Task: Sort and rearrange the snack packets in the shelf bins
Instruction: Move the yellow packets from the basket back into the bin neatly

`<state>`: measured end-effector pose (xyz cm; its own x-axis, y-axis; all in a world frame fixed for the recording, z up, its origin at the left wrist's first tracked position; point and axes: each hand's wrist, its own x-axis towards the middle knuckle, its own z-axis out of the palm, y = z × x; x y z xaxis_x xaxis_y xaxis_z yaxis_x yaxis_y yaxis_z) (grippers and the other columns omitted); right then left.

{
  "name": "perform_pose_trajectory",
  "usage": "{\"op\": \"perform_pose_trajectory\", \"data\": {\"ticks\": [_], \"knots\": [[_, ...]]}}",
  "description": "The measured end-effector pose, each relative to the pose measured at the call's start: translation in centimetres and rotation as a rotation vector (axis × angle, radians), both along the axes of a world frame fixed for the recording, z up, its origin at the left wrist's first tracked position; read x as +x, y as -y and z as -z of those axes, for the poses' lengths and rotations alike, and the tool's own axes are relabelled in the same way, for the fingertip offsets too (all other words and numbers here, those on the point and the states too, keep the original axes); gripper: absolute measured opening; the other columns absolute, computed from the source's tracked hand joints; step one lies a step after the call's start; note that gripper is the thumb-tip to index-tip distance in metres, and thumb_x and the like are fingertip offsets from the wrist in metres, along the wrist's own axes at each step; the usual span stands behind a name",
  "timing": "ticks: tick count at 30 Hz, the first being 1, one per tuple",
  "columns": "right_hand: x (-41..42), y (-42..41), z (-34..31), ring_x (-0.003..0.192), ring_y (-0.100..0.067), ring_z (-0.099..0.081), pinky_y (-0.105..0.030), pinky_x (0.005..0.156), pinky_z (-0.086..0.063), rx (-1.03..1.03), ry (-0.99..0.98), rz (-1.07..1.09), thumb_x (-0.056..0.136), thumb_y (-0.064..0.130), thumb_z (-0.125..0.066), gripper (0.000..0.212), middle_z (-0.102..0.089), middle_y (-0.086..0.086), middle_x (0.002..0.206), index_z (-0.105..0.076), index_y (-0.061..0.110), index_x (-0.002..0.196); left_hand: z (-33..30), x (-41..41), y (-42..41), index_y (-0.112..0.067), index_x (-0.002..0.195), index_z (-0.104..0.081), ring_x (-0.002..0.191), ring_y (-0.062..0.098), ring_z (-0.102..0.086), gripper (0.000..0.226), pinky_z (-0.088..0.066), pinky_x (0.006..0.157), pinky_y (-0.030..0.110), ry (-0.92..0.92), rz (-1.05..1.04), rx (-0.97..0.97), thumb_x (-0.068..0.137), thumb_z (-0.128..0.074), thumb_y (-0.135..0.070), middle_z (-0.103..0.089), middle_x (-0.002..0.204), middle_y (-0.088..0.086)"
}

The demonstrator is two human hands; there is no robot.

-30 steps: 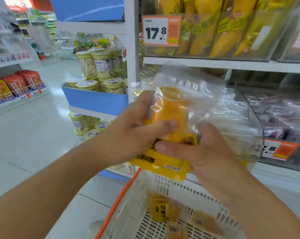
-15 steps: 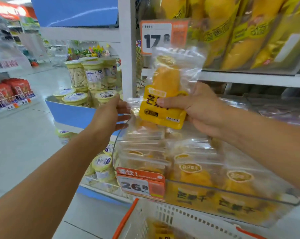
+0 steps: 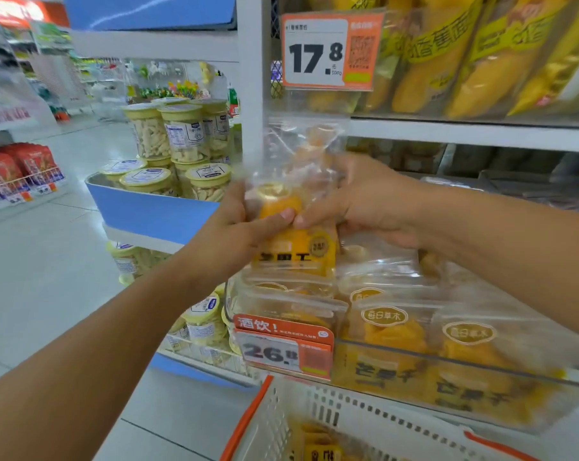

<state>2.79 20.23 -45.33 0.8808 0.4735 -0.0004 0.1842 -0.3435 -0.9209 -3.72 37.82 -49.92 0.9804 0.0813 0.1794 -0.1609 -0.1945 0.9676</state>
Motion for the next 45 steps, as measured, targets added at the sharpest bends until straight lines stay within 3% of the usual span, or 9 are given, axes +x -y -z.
{"op": "perform_pose_trajectory", "data": {"ticks": [6,12,19,24,28,33,37,40,45], "knots": [[-0.1,0.4,0.4,0.087,-0.018,-0.076,-0.032,0.068,-0.063,0.021,-0.197,-0.08,0.08,0.011,-0.081,0.043,-0.076,-0.009,0.105,-0.065,0.003,0.119,0.3,-0.2,-0.9,-0.025,0.122,-0.047,0.09,0.006,-0.072,0.042,-0.055,0.067,0.017,-0.047,0.048,0.036,0.087,-0.07,-0.021,-0.071,0.104,-0.006],[0.9,1.1,-2.0,0.092,-0.029,-0.075,-0.041,0.079,-0.063,0.089,0.005,0.022,0.094,0.045,-0.065,0.04,-0.076,-0.012,0.105,-0.067,0.008,0.109,0.4,-0.3,-1.6,-0.029,0.131,-0.048,0.107,0.015,-0.069,0.064,-0.056,0.09,0.037,-0.097,0.072,0.152,0.076,-0.078,-0.04,-0.07,0.119,-0.004],[1.9,0.8,-2.6,0.067,-0.023,-0.075,-0.038,0.064,-0.064,-0.306,0.279,-0.14,0.1,0.019,-0.061,0.015,-0.075,-0.012,0.082,-0.073,0.01,0.103,0.1,-0.5,-0.8,-0.022,0.139,-0.04,0.092,-0.004,-0.068,0.064,-0.051,0.071,0.009,-0.019,0.148,0.242,0.085,-0.073,-0.011,-0.072,0.101,-0.018],[1.8,0.0,-2.9,0.069,-0.026,-0.076,-0.039,0.069,-0.064,-0.392,0.092,-0.208,0.092,-0.021,-0.028,0.052,-0.075,-0.019,0.077,-0.066,0.006,0.114,0.1,-0.5,-0.8,-0.021,0.141,-0.043,0.104,0.002,-0.067,0.059,-0.051,0.077,0.011,-0.054,0.185,0.246,0.088,-0.068,-0.02,-0.072,0.111,-0.012],[2.2,0.4,-2.3,0.091,-0.035,-0.075,-0.047,0.084,-0.061,-0.323,-0.098,-0.326,0.107,0.012,-0.044,0.028,-0.074,-0.023,0.102,-0.061,0.002,0.126,-0.2,-0.5,-0.6,-0.024,0.136,-0.044,0.094,0.001,-0.07,0.048,-0.054,0.07,0.014,-0.106,0.138,0.236,0.094,-0.053,-0.044,-0.071,0.108,-0.008],[2.2,2.1,-3.5,0.099,-0.03,-0.073,-0.043,0.081,-0.062,-0.075,-0.15,-0.157,0.095,0.065,-0.044,0.062,-0.065,-0.015,0.123,-0.063,0.013,0.124,-0.5,-0.3,-0.7,-0.038,0.141,-0.042,0.111,0.006,-0.066,0.059,-0.051,0.1,0.034,-0.119,0.083,0.115,0.087,-0.064,-0.047,-0.066,0.126,-0.011],[0.5,2.0,-3.6,0.101,-0.015,-0.065,-0.033,0.075,-0.062,-0.281,0.221,-0.027,0.069,0.061,-0.078,0.076,-0.059,0.0,0.121,-0.055,0.024,0.131,-1.2,0.0,-0.1,-0.037,0.149,-0.035,0.114,0.008,-0.063,0.084,-0.046,0.085,0.021,-0.003,-0.06,0.021,0.074,-0.074,-0.039,-0.059,0.133,-0.004],[-0.3,1.5,-3.1,0.101,-0.014,-0.064,-0.033,0.077,-0.062,-0.304,0.23,0.007,0.057,0.066,-0.08,0.092,-0.057,0.004,0.122,-0.053,0.023,0.134,-1.1,0.0,0.5,-0.03,0.151,-0.031,0.092,-0.002,-0.069,0.069,-0.051,0.065,0.013,-0.027,-0.067,-0.001,0.092,-0.067,-0.031,-0.063,0.123,-0.003],[-1.2,1.6,-1.7,0.079,-0.018,-0.074,-0.037,0.073,-0.064,-0.292,0.416,-0.033,0.075,0.022,-0.088,0.038,-0.069,-0.005,0.106,-0.071,0.017,0.109,-1.1,0.1,0.6,-0.028,0.144,-0.035,0.097,0.006,-0.07,0.049,-0.057,0.068,0.019,-0.107,0.005,0.1,0.1,-0.055,-0.027,-0.066,0.122,0.001]]}}
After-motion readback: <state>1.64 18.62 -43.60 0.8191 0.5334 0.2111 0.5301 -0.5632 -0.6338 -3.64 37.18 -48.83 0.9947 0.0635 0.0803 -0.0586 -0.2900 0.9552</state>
